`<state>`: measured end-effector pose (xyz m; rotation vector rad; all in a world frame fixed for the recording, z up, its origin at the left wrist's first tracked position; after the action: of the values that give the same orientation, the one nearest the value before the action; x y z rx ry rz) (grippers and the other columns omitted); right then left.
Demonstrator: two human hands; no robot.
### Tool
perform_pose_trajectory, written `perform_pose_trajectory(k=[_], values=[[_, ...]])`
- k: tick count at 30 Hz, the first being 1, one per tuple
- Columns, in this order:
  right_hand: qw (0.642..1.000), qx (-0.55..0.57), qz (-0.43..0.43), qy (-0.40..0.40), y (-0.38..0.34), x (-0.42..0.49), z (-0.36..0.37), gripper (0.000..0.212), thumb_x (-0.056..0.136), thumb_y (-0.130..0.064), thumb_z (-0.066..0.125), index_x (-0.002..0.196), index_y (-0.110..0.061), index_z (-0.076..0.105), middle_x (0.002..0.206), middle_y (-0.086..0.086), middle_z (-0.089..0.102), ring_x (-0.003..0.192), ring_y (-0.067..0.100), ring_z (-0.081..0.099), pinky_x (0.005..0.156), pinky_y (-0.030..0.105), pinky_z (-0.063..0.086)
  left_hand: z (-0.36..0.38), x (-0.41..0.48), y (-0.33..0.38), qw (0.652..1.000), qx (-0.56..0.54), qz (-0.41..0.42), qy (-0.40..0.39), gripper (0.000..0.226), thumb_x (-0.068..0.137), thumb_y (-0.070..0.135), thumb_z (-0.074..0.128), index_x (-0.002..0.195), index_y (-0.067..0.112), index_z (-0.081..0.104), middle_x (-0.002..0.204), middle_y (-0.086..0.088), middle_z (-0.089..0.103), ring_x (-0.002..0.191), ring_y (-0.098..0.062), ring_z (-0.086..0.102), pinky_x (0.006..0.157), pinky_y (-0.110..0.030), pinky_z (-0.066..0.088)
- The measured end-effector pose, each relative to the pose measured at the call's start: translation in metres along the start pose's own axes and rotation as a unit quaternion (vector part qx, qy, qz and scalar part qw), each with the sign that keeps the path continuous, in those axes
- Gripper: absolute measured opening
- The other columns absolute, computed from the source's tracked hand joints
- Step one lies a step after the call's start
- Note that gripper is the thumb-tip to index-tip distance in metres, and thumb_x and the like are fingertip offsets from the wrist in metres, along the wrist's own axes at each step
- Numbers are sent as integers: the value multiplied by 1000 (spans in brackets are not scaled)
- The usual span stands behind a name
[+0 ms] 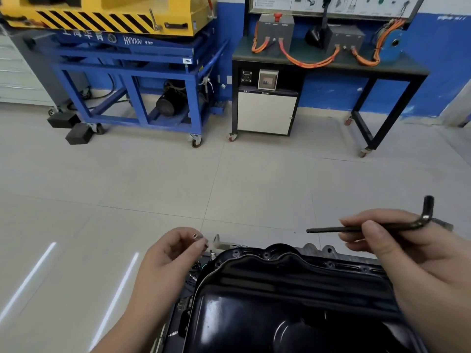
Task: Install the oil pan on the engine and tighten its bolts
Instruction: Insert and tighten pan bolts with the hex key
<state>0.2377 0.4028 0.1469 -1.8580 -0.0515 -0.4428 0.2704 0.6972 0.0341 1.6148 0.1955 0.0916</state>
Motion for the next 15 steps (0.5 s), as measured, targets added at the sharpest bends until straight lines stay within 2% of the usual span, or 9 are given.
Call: perform_pose_trajectory(k=[1, 4, 8, 10, 13, 15], values=[[1000, 4, 0, 14, 3, -2, 0, 41, 80, -60, 59, 93, -23, 71, 85, -4, 74, 79, 12, 71, 75, 23, 56, -1, -11, 6, 999, -42, 4, 9, 2, 76, 11, 66, 75, 12, 67, 74, -2, 69, 70, -7, 63, 68, -22, 52], [998, 43, 22, 34, 16, -4, -1, 26, 79, -45, 61, 88, -23, 72, 82, -2, 74, 76, 16, 72, 74, 23, 57, 7, -36, 14, 991, -134, -6, 10, 11, 69, 18, 62, 74, 11, 68, 77, -9, 71, 71, -10, 65, 67, -17, 54], [988, 124, 84, 36, 34, -3, -2, 59, 59, -70, 70, 87, -18, 72, 85, 6, 73, 74, 20, 71, 73, 27, 58, 20, -45, 17, 989, -148, -19, -1, 14, 69, 16, 60, 75, 11, 71, 87, -17, 72, 80, -21, 67, 77, -26, 54], [981, 157, 107, 46, 43, -5, -2, 54, 56, -64, 74, 83, -17, 73, 83, 9, 73, 71, 20, 71, 71, 28, 58, 24, -45, 18, 984, -174, -28, -8, 13, 69, 12, 58, 72, 11, 71, 86, -20, 72, 82, -25, 68, 78, -30, 56], [971, 199, 132, 29, 49, -5, 7, 39, 56, -50, 72, 77, -17, 74, 81, 14, 72, 66, 19, 70, 71, 32, 59, 24, -42, 24, 982, -190, -12, -9, 13, 69, 7, 56, 67, 5, 69, 74, -20, 70, 71, -23, 69, 67, -22, 56], [966, 216, 139, 15, 51, -5, 13, 55, 46, -60, 80, 76, -15, 74, 80, 14, 72, 65, 20, 70, 67, 28, 59, 24, -40, 26, 982, -189, -3, -4, 12, 68, 5, 54, 69, 2, 66, 70, -20, 68, 60, -21, 66, 62, -20, 54]])
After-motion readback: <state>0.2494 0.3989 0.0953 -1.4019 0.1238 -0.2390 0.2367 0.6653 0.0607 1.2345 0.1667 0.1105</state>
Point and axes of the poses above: each hand's wrist, its own x-axis towards the middle knuckle, its own z-axis out of the palm, y = z × x, the point moved 9 cm from there along x, towards the middle knuckle
